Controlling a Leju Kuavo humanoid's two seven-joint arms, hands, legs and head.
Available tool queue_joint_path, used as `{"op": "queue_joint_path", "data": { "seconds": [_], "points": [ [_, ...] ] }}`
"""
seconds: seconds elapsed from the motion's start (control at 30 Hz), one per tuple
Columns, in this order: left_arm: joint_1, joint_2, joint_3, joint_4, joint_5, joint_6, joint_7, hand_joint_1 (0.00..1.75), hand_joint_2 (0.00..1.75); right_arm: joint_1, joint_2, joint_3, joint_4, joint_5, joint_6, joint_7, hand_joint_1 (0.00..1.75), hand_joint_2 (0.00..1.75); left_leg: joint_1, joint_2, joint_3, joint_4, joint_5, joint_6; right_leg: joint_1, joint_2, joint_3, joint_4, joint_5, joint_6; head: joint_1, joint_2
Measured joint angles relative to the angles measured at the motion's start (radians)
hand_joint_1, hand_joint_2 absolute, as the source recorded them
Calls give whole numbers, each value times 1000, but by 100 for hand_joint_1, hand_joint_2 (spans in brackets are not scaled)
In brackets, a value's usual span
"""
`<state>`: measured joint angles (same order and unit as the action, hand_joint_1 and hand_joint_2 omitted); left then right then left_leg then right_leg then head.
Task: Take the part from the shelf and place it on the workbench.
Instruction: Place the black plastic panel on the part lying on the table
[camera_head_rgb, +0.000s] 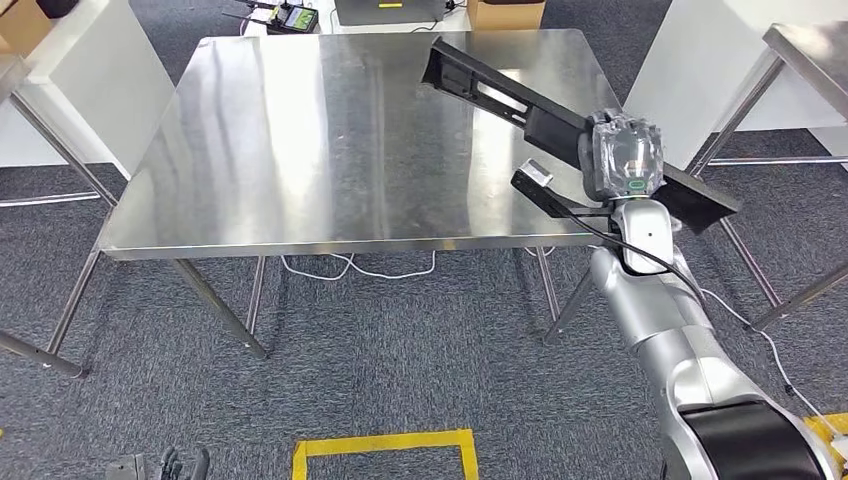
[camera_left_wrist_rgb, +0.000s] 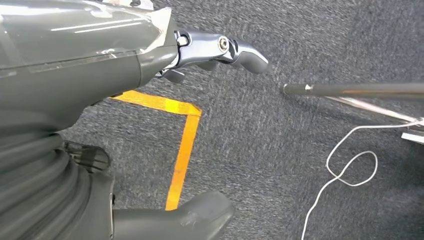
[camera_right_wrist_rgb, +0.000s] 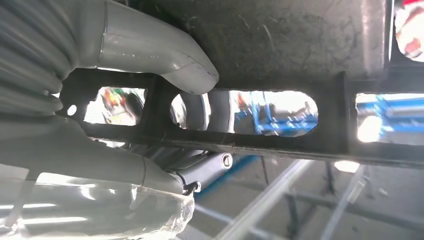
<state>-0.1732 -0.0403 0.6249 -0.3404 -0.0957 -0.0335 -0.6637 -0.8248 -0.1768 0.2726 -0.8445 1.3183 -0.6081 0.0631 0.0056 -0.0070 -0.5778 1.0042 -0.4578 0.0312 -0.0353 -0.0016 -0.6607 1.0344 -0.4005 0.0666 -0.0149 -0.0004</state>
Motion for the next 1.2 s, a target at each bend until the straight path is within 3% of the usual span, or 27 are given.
{"op": "queue_joint_path", "data": {
  "seconds": [0.17,0.23,0.3,0.33,0.37,0.4,0.47,0.5,0.53,0.67,0.73,0.8,0.83,0.87,0.93,0.97,1.0,1.07,1.13,1.2],
  "points": [
    [-3,4,8,-1,-1,2,2,0,175,-28,47,5,21,67,6,30,175,175,8,3,-8,38,-34,-25,4,6,23,-14,-14,-46,-5,0],
    [-3,3,8,-1,-1,2,3,0,175,-42,59,6,27,86,7,38,175,175,11,4,-65,145,-75,-34,4,7,34,-15,-22,-60,-6,0],
    [-1,2,10,-1,-2,2,3,0,175,-48,68,8,32,96,9,42,175,175,12,4,-151,275,-109,-38,8,8,44,-15,-31,-70,-6,0],
    [-1,1,10,-1,-2,2,4,0,175,-48,71,8,34,98,10,43,175,175,13,4,-181,305,-104,-38,11,9,50,-15,-36,-73,-6,0],
    [0,0,12,-1,-2,2,4,0,175,-47,73,9,37,99,11,43,175,175,13,4,-194,298,-79,-35,12,10,57,-15,-42,-73,-6,0],
    [0,0,13,-1,-2,2,4,0,175,-47,75,9,39,100,12,43,175,175,13,4,-186,253,-38,-30,13,12,65,-15,-48,-72,-6,0],
    [-1,0,15,-2,-3,3,4,0,175,-48,77,10,41,108,14,45,175,175,8,4,-136,117,49,-16,16,14,81,-15,-61,-67,-5,0],
    [-1,0,15,-2,-5,3,4,0,175,-49,78,10,42,115,14,47,175,175,5,4,-113,64,71,-9,18,16,86,-15,-66,-63,-5,0],
    [-2,-1,15,-3,-6,4,5,0,175,-50,78,10,42,123,15,50,175,175,1,4,-99,33,77,-3,19,17,88,-16,-71,-59,-5,0],
    [-1,-6,16,-9,-12,3,7,0,175,-52,76,8,43,148,16,60,175,175,-3,6,-75,3,66,13,22,14,85,-7,-89,-41,-4,0],
    [-1,-10,16,-10,-17,2,8,0,175,-55,72,6,45,153,15,61,175,175,0,6,-59,-10,64,23,24,10,37,81,-119,-44,-1,0],
    [0,-13,16,-10,-21,1,9,0,175,-54,67,5,49,154,15,61,175,175,-2,4,-51,-11,56,30,23,10,-47,213,-155,-47,0,0],
    [1,-14,16,-10,-21,0,9,0,175,-51,64,3,52,155,15,61,175,175,-2,2,-46,-11,51,31,23,10,-79,252,-159,-44,0,0],
    [2,-16,16,-10,-21,0,10,0,175,-48,61,2,56,156,15,61,175,175,-2,0,-40,-10,45,31,22,9,-93,256,-145,-36,1,0],
    [2,-19,16,-10,-21,1,13,0,175,-47,59,0,60,159,17,61,175,175,-2,-3,-23,-6,29,25,19,7,-63,150,-72,-15,1,0],
    [1,-19,16,-10,-21,1,14,0,175,-50,59,0,63,161,19,61,175,175,-5,-4,-17,-1,20,20,18,4,-33,78,-35,-8,2,0],
    [0,-19,17,-10,-21,2,16,0,175,-53,59,0,65,162,22,61,175,175,-7,-4,-13,3,11,15,17,1,-9,22,-10,-9,2,0],
    [-1,-19,19,-10,-21,2,19,0,175,-58,60,0,69,164,28,61,175,175,-11,-3,-11,10,-2,6,21,0,13,-20,0,-24,1,0],
    [-1,-18,22,-11,-21,2,20,0,175,-60,60,-1,71,165,31,62,175,175,-8,-2,-11,12,-12,-3,20,3,16,-22,-6,-41,-1,0],
    [-1,-18,25,-13,-21,2,20,0,175,-64,60,-1,71,168,32,63,175,175,-3,0,-28,53,-36,-15,15,5,27,-23,-14,-55,-4,0]
  ]
}}
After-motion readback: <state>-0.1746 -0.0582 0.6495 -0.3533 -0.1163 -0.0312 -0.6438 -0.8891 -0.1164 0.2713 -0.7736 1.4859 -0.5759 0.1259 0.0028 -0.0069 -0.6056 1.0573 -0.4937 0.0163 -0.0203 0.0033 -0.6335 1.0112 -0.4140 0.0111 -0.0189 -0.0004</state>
